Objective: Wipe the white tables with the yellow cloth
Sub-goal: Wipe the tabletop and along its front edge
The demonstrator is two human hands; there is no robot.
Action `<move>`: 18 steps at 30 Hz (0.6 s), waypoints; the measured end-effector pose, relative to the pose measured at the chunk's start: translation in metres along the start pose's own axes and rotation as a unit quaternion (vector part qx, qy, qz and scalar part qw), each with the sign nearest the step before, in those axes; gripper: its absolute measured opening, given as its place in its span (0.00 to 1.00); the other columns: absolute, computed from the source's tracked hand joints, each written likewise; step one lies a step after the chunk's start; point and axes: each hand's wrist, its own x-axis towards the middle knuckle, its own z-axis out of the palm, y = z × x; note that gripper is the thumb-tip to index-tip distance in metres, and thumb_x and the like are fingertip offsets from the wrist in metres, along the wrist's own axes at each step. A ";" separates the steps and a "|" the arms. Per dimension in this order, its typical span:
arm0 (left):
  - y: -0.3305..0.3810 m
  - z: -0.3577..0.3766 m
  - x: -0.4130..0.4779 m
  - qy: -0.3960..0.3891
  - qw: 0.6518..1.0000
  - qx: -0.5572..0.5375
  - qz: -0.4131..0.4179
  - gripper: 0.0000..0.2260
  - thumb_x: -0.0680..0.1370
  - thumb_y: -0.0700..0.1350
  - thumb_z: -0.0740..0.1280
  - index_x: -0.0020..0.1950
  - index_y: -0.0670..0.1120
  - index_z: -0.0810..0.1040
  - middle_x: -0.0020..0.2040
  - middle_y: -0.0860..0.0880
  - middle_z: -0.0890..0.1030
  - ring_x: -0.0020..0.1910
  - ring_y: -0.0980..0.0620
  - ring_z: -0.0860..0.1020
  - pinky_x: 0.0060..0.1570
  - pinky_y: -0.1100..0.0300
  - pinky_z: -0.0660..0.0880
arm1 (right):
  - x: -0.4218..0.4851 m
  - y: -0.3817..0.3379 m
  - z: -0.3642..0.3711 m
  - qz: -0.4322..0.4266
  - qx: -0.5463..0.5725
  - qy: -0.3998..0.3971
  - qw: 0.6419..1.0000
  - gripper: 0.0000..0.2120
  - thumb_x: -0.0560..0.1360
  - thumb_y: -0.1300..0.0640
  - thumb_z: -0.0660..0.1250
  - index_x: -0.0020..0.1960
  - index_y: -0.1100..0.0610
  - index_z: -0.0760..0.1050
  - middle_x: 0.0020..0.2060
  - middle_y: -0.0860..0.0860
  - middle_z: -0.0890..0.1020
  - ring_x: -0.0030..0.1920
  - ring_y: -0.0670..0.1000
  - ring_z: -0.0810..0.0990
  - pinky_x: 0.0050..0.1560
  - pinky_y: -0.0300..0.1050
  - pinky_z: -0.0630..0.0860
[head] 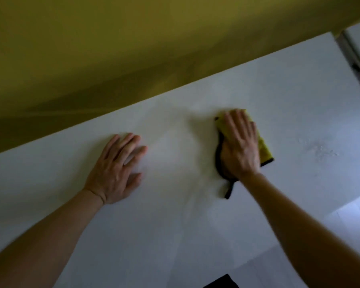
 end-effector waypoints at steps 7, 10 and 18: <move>-0.002 0.005 0.000 0.008 1.000 -0.004 0.009 0.31 0.83 0.57 0.63 0.83 0.42 0.71 0.84 0.37 0.65 0.85 0.35 0.62 0.81 0.31 0.59 | -0.058 -0.097 0.019 0.086 0.008 -0.001 0.996 0.32 0.81 0.47 0.64 0.84 0.48 0.67 0.86 0.56 0.60 0.88 0.61 0.50 0.83 0.72 0.50; -0.007 0.006 0.001 0.008 1.000 0.002 0.021 0.33 0.83 0.58 0.62 0.84 0.42 0.69 0.85 0.37 0.64 0.85 0.35 0.61 0.81 0.31 0.59 | -0.107 -0.186 0.040 -0.105 0.053 -0.081 0.990 0.28 0.87 0.46 0.63 0.85 0.50 0.66 0.86 0.55 0.60 0.88 0.59 0.49 0.84 0.71 0.50; -0.008 0.007 0.000 -0.001 0.999 0.017 0.028 0.33 0.83 0.62 0.58 0.85 0.47 0.68 0.85 0.37 0.63 0.85 0.35 0.61 0.81 0.31 0.58 | -0.128 0.030 -0.016 0.201 -0.036 0.044 0.978 0.30 0.86 0.39 0.61 0.84 0.51 0.67 0.86 0.53 0.61 0.87 0.58 0.53 0.82 0.69 0.57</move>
